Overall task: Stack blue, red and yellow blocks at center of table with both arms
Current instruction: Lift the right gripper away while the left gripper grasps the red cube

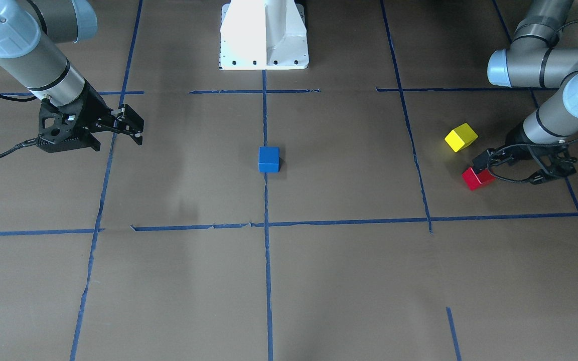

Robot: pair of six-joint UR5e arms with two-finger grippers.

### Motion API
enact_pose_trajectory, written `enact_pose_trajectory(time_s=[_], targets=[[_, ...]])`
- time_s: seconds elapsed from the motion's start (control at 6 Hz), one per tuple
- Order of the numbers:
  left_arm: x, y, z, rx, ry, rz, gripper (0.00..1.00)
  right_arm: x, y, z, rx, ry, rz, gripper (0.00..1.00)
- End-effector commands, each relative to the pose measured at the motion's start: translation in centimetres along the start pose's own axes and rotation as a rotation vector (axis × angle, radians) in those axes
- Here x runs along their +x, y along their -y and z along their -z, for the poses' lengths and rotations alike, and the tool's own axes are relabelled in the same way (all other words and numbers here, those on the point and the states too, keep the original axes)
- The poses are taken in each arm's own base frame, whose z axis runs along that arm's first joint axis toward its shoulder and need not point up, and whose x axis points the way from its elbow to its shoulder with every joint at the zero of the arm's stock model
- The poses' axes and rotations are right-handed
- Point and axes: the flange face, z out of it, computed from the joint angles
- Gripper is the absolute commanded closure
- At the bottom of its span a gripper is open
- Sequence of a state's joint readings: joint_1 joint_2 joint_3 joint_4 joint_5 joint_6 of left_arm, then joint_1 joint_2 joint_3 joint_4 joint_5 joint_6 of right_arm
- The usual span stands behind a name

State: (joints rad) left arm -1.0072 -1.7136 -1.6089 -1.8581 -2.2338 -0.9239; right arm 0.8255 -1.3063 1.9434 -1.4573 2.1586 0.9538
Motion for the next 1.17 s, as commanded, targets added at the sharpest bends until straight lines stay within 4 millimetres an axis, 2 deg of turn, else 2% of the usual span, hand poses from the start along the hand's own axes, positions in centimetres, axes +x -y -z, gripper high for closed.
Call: enact_pose_trajectory(time_s=[0.0, 0.5, 0.67, 0.83, 1.0], targets=[[-0.4, 0.9, -2.0, -0.008, 0.005, -0.002, 0.00, -0.2, 0.1, 0.1, 0.002, 0.003, 0.002, 0.00], [0.9, -0.2, -3.0, -0.026, 0.003, 0.026, 0.00, -0.4, 0.0, 0.4, 0.006, 0.008, 0.003, 0.00], [1.3, -1.0, -4.5, -0.047, 0.017, 0.013, 0.06, -0.4, 0.0, 0.4, 0.006, 0.008, 0.003, 0.00], [1.6, -1.1, -4.6, -0.049, 0.018, 0.010, 0.39, -0.7, -0.2, 0.7, 0.008, 0.014, 0.004, 0.00], [1.4, -1.1, -4.7, -0.048, 0.022, 0.005, 0.89, -0.5, -0.2, 0.7, 0.007, 0.012, 0.003, 0.00]])
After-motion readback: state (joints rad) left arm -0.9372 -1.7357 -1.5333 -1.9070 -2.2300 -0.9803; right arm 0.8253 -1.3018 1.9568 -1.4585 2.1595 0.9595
